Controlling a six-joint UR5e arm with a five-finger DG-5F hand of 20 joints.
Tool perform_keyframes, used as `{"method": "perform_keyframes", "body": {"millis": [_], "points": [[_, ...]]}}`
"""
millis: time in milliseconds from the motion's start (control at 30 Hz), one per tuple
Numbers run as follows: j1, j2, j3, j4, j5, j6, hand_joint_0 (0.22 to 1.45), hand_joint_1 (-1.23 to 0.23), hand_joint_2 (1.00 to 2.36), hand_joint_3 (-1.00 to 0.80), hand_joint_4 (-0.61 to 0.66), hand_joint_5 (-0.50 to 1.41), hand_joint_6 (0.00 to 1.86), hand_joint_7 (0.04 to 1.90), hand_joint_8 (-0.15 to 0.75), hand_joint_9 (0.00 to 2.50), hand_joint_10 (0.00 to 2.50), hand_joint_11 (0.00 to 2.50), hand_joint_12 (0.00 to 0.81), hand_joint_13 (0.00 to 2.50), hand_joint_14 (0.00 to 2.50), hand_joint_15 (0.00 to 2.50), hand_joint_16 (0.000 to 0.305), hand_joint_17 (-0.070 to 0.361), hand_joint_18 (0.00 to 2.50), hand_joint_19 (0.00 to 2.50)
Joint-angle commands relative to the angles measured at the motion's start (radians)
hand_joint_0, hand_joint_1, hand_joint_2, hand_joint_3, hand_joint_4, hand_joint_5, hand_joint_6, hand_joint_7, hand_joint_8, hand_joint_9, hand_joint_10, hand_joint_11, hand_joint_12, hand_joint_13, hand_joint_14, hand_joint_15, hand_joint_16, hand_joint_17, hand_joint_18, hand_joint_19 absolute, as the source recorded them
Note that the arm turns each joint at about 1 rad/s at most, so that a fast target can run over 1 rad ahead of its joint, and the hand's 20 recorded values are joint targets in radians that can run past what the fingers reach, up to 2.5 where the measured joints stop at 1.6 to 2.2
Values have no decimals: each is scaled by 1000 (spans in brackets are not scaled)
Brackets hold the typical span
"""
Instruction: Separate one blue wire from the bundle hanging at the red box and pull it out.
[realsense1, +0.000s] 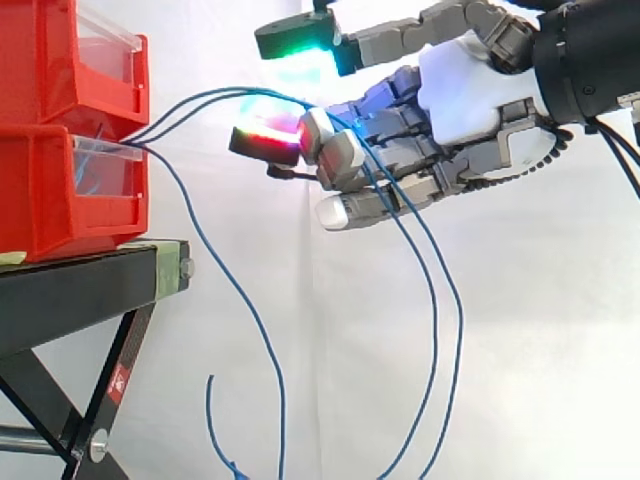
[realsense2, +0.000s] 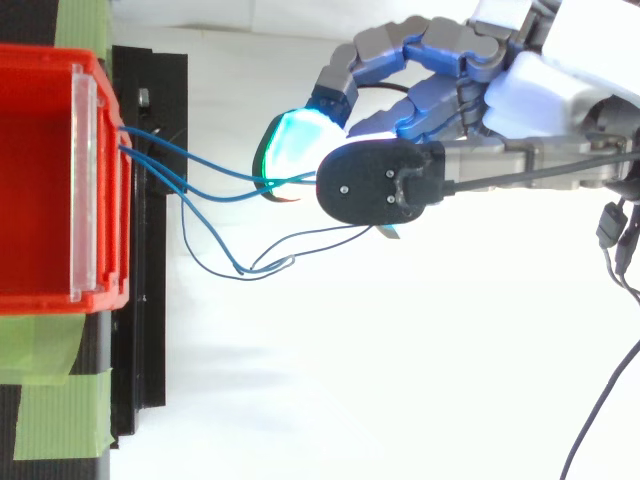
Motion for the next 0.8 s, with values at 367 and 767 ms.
{"method": "perform_keyframes", "body": {"millis": [367, 767], "points": [[-1, 0, 0, 0, 0, 0, 630, -895, 1016, -198, 174, -223, 861, 868, 281, 828, 12, 1463, 360, 922, 11, 1519, 50, 112, 657, 516], [-1, 0, 0, 0, 0, 0, 609, -778, 1018, -187, 154, -199, 864, 855, 285, 878, 10, 1415, 361, 957, 9, 1511, 48, 108, 664, 543]]}}
